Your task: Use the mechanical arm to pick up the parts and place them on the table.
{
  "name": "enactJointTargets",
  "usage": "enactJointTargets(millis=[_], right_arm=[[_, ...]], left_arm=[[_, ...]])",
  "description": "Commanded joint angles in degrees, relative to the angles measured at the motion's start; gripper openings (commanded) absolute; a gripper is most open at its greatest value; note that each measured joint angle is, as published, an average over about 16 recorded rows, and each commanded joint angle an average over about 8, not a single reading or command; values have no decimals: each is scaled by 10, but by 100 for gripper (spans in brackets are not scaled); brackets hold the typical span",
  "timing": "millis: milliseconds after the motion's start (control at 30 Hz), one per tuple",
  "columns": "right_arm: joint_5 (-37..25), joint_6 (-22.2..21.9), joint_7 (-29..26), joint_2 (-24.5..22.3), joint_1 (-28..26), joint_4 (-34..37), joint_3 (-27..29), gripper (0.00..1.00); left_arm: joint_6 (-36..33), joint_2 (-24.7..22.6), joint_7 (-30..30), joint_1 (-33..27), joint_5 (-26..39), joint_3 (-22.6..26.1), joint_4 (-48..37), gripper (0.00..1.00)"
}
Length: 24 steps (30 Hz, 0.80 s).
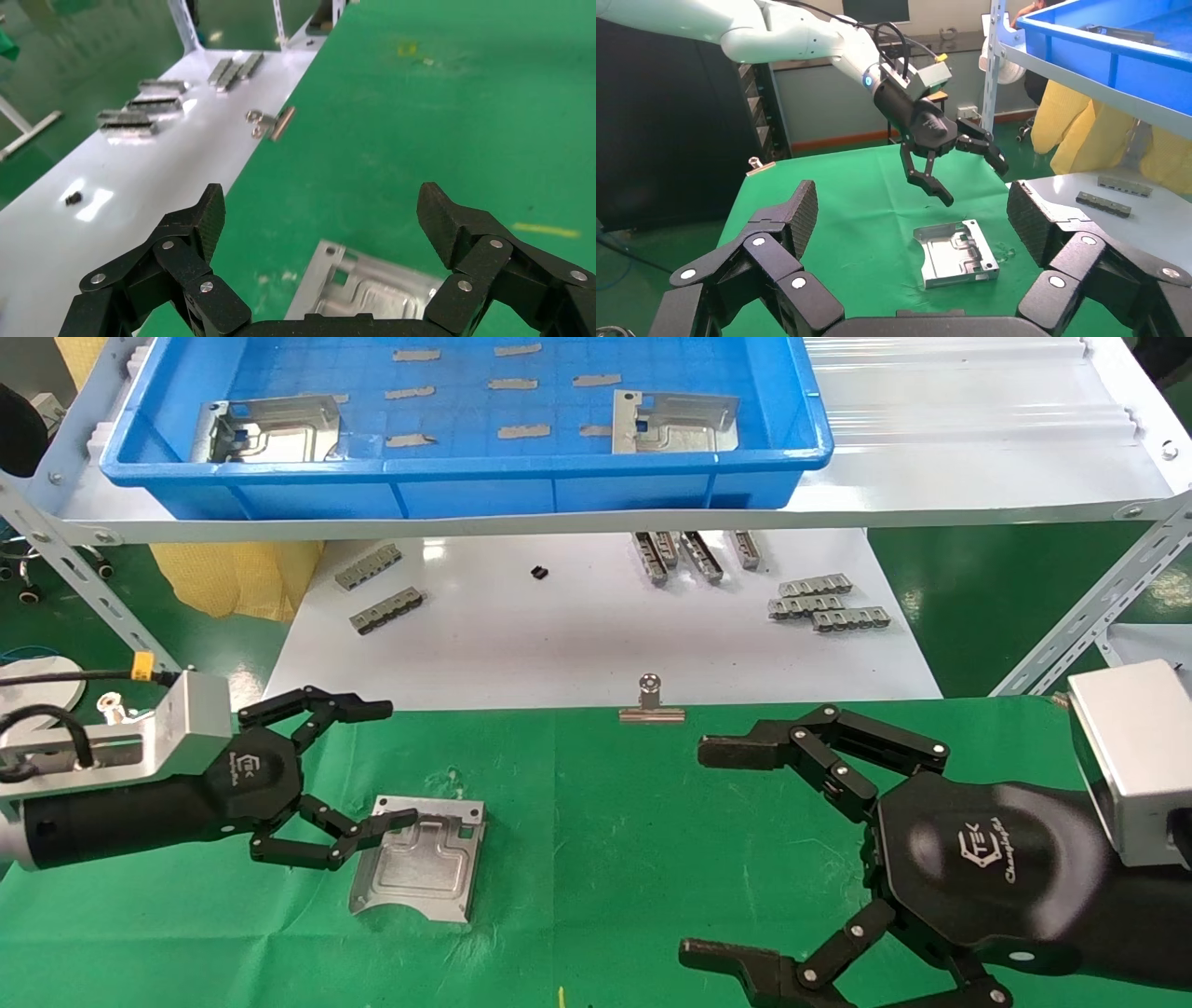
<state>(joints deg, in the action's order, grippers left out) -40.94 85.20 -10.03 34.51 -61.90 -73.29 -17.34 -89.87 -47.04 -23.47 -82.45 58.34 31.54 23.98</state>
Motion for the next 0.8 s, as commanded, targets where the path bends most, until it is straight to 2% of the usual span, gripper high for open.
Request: enactJointTargets(millis=[33,800], right_arm=[[0,0,0,0,0,0,0,100],[0,0,0,0,0,0,-1,100]], left_arm=[[2,6,16,10,-8,-7,24,100],[25,73,208,127,-100,-94,301,100]])
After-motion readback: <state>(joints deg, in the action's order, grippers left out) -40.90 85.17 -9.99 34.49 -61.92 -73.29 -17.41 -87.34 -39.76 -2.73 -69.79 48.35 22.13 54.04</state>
